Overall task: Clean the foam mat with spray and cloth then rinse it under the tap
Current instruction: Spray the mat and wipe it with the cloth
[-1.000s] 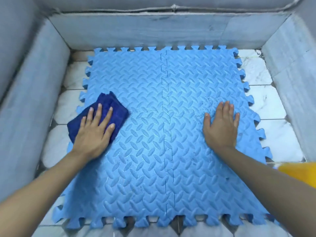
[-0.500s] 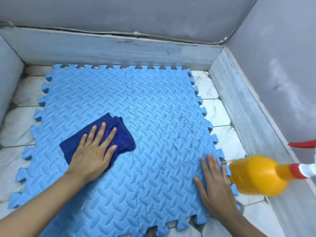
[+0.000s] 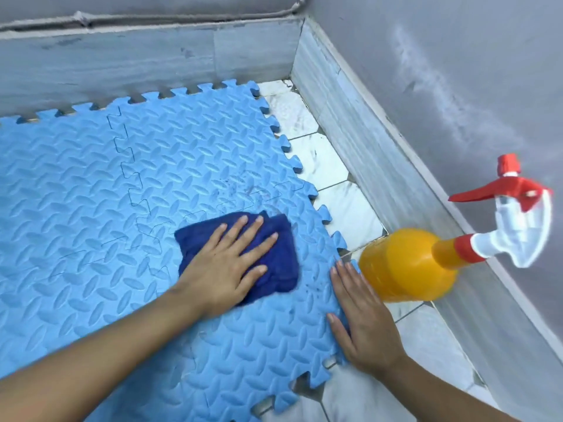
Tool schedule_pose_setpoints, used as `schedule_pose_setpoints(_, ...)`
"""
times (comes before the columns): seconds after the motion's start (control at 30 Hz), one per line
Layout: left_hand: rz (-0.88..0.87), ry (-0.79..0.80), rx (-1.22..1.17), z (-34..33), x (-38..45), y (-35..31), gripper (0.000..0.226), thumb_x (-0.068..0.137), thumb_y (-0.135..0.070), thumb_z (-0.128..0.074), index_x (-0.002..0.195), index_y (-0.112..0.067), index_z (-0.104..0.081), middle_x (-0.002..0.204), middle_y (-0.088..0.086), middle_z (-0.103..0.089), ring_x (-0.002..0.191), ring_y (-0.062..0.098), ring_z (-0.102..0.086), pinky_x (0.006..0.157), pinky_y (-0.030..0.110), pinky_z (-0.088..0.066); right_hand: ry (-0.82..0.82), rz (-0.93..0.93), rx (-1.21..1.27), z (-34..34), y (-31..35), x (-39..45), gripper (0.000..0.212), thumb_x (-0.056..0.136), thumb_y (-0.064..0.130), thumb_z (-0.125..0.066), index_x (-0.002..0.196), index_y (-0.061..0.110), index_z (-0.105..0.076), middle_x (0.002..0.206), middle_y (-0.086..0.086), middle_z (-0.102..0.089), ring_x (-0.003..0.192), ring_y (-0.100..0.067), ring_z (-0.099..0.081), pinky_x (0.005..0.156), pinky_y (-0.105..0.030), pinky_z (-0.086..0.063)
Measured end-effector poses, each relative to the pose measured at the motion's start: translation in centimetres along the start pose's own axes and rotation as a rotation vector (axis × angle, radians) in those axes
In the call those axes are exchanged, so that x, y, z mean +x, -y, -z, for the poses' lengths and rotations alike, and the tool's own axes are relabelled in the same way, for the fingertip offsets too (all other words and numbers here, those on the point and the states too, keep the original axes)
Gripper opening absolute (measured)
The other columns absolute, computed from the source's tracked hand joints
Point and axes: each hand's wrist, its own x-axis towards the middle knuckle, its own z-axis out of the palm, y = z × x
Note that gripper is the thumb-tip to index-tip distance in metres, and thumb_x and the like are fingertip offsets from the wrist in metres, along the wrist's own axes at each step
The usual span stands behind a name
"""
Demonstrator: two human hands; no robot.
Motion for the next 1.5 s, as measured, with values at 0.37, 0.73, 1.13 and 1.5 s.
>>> schedule_pose_setpoints(0.37, -0.072, 0.047, -0.003, 0.1, -1.7, -4.4, 0.063, 0.095, -0.055, -0.026, 0.152, -0.028, -0.021, 0.161, 0.007, -0.01, 0.148, 0.029, -0.01, 0.116, 0.045, -0.011, -0.027, 0.018, -0.026, -0.2, -0.3, 0.0, 0.087, 0.091, 0.06, -0.044, 0.149, -0.002, -0.029, 0.159, -0.014, -0.024, 0.15, -0.025, -0.018, 0.12, -0.043, -0.022)
schedule_pose_setpoints(0.73, 0.061, -0.04, -0.009, 0.0, 8.1, -4.3, 0.059, 0.094, -0.054, -0.013, 0.151, -0.038, -0.016, 0.161, 0.002, -0.009, 0.148, 0.027, -0.008, 0.118, 0.046, -0.003, 0.005, 0.004, -0.034, 0.2, -0.1, 0.1, 0.103, 0.083, 0.073, -0.049, 0.15, -0.003, -0.027, 0.16, -0.014, -0.021, 0.15, -0.024, -0.015, 0.12, -0.043, -0.022)
schedule_pose_setpoints(1.13, -0.39, 0.037, 0.202, -0.6, -7.2, -4.1, 0.052, 0.096, -0.051, -0.036, 0.147, -0.038, -0.032, 0.156, 0.008, -0.028, 0.141, 0.035, -0.028, 0.107, 0.051, -0.023, -0.049, 0.054, 0.11, 0.8, 0.0, 0.1, 0.112, 0.077, 0.07, -0.061, 0.151, -0.002, -0.018, 0.161, -0.015, -0.018, 0.15, -0.028, -0.017, 0.118, -0.047, -0.025)
schedule_pose_setpoints(1.5, 0.057, -0.069, -0.052, 0.4, 0.2, -2.7, 0.052, 0.1, -0.049, -0.02, 0.15, -0.043, -0.009, 0.161, -0.005, 0.003, 0.148, 0.019, 0.002, 0.117, 0.041, 0.006, 0.012, 0.021, 0.087, 0.5, 0.1, -0.1, 0.071, 0.098, 0.055, -0.03, 0.156, 0.017, -0.013, 0.165, 0.0, -0.01, 0.151, -0.021, -0.012, 0.121, -0.032, -0.01)
